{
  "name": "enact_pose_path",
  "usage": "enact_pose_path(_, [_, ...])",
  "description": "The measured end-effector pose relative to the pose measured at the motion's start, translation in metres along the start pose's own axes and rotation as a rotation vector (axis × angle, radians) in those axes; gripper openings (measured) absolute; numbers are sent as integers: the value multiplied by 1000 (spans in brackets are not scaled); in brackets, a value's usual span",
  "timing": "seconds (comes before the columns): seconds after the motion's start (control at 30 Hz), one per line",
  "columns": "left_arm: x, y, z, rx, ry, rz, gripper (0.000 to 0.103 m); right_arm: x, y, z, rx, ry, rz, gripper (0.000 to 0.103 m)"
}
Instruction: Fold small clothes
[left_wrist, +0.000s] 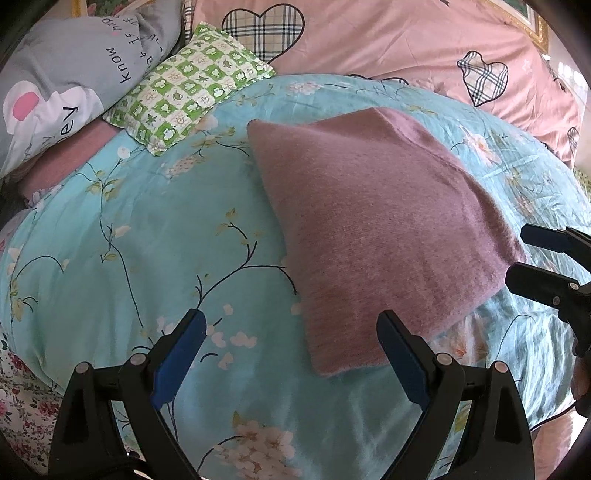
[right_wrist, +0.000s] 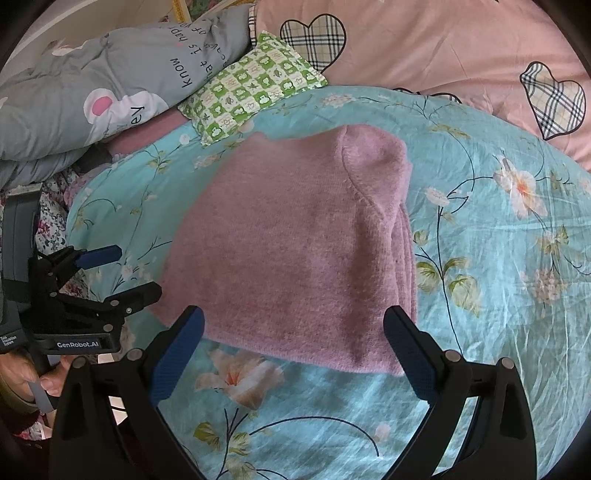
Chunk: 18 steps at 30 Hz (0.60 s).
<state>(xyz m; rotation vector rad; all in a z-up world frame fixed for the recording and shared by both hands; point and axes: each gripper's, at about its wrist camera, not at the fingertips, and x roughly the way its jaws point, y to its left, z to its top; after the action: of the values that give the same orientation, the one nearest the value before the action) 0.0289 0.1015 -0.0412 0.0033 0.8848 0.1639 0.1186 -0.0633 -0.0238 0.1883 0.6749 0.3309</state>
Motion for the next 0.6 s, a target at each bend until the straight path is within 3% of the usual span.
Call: enact_pose_path(0.6, [-2, -2, 6, 13, -17, -1, 94, -2, -1, 2, 9, -6, 2, 98])
